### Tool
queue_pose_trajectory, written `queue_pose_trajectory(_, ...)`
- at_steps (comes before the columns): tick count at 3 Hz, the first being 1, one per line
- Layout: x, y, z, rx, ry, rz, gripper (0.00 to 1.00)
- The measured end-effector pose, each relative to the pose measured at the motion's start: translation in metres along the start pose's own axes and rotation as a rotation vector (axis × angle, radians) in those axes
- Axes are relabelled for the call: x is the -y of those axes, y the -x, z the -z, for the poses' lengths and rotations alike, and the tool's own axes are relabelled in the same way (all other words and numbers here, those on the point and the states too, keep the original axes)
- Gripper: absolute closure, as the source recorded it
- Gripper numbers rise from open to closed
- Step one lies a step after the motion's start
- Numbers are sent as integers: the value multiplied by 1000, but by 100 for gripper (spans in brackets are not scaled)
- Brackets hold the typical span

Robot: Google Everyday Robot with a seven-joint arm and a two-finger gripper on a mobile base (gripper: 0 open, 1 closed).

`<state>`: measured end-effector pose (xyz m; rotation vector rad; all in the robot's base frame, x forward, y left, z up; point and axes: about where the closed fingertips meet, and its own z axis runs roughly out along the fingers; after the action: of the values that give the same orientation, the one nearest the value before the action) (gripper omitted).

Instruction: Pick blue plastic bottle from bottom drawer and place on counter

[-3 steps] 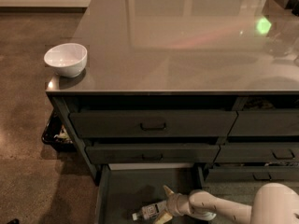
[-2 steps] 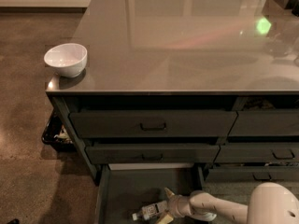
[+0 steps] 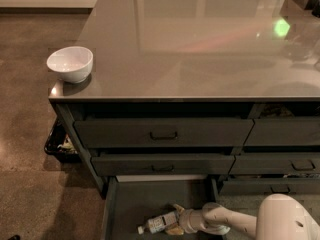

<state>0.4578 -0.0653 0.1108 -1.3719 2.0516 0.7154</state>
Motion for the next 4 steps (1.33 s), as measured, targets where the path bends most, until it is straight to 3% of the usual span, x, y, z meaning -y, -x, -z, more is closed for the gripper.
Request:
queue_pose_trajectory(2, 0, 2, 3, 0, 0, 0, 88)
queue_pose_trajectory(3, -3, 31, 24, 19, -30, 56, 100)
queue_pose_trajectory(4, -1, 100, 76, 56, -115, 183, 100)
